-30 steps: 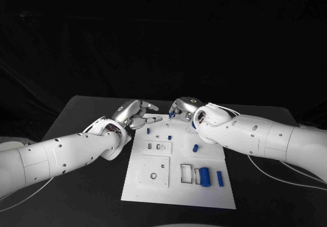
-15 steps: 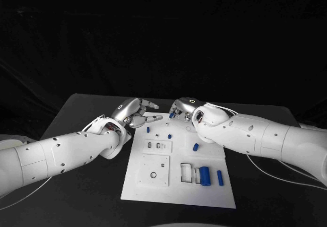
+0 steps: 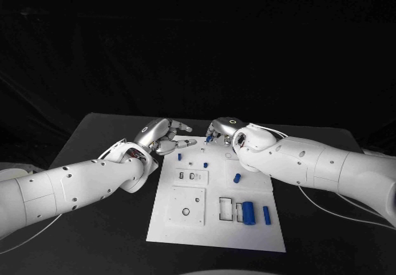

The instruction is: Assemble the parts on the task board

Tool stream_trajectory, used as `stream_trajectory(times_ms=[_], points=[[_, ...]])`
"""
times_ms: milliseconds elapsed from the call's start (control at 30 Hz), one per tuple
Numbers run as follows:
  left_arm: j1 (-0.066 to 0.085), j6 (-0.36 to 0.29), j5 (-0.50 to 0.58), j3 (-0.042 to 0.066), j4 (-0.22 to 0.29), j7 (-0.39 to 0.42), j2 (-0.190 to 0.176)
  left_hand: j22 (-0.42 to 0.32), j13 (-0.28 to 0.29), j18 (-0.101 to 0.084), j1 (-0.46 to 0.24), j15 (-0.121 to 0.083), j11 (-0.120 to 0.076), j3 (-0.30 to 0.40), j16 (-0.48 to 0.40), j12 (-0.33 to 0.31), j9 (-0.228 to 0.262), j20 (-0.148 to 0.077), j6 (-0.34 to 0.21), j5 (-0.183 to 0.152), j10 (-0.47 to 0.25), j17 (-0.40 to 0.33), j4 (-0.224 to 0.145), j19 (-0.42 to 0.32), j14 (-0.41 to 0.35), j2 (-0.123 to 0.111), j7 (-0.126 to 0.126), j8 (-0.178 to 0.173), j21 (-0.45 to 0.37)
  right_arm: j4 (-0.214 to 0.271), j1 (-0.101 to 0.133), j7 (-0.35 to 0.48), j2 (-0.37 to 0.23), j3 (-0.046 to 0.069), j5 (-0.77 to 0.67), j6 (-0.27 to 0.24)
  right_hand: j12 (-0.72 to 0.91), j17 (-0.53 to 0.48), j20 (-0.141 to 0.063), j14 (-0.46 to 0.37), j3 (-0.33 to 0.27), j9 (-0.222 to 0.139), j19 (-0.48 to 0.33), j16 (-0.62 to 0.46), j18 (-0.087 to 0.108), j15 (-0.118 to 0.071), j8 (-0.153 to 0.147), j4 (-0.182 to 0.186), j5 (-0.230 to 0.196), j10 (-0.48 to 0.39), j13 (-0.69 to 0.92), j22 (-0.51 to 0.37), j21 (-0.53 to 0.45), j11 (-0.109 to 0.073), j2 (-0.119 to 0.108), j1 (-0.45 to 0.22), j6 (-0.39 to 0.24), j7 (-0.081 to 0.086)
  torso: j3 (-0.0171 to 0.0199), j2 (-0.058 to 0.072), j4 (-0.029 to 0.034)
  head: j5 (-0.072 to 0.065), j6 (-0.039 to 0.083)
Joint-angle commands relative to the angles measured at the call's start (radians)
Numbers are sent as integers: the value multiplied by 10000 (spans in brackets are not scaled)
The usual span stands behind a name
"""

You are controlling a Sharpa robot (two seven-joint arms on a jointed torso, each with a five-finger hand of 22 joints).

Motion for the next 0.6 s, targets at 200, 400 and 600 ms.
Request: stream_trajectory(times_ms=[200,400,600], points=[[41,-104,-61,10,83,45,-3,2634,2631,-73,23,69,84,-22,26,26,-9,55,-61,-24,1056,2631,-4,1069,1077,108,29,-65,24,-140,1,-3,55,9,-137,185,-42,2632,61,1060,49,81,1066,41,-68,76,34,-4,22,-87,-13,2635,45,-11,-97,-32,181,43,-12,13,27,26,-38],[68,-126,-74,10,123,33,-15,2634,2631,-73,23,69,84,-22,26,26,-9,55,-61,-24,1056,2631,-4,1069,1077,108,29,-65,24,-173,2,5,62,9,-128,236,-41,2632,63,1060,54,79,1066,41,-68,77,29,0,22,-91,-13,2635,45,-11,-101,-35,176,40,-23,22,77,52,-45],[86,-154,-78,10,132,22,-32,2634,2631,-73,23,69,84,-22,26,26,-9,55,-61,-24,1056,2631,-4,1069,1077,108,29,-65,24,-207,2,17,109,10,-126,263,-39,2632,65,1060,59,78,1066,41,-68,76,27,2,22,-92,-12,2635,45,-13,-103,-37,174,37,-28,22,74,38,-42]])
